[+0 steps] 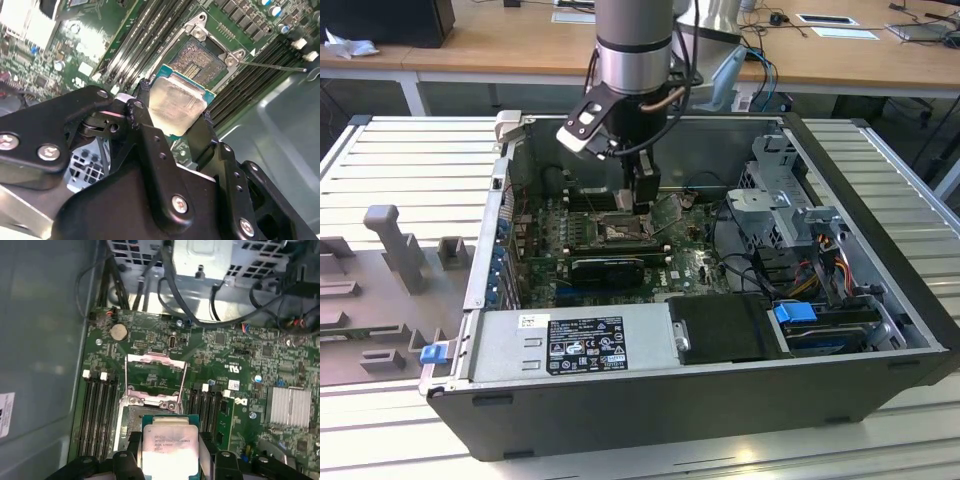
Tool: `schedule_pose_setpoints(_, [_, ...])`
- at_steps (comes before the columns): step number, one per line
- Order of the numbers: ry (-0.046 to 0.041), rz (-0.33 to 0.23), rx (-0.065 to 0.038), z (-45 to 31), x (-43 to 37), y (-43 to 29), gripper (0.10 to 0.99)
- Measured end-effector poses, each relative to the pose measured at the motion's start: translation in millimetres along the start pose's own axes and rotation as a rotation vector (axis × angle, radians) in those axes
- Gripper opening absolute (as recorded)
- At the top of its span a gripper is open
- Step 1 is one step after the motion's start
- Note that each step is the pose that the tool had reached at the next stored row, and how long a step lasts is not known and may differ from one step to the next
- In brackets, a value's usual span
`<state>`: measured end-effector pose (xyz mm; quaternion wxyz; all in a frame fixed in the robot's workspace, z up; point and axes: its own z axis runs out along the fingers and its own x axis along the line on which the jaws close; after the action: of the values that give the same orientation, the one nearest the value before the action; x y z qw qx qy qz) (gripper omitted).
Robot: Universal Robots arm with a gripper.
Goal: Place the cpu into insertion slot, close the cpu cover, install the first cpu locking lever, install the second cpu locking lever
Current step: 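Place the cpu into insertion slot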
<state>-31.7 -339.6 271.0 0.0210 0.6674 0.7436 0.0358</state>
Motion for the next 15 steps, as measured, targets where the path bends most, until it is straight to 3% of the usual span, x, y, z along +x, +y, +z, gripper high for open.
schedule_pose_setpoints(4, [-0.002,0.009,0.0,8.8,5.8,-8.0,0.537])
schedule_pose_setpoints(8, [-0.0068,0.068,-0.001,20.5,7.7,-9.1,0.537])
schedule_pose_setpoints(15, [-0.0082,0.086,-0.001,34.6,16.4,-12.4,0.537])
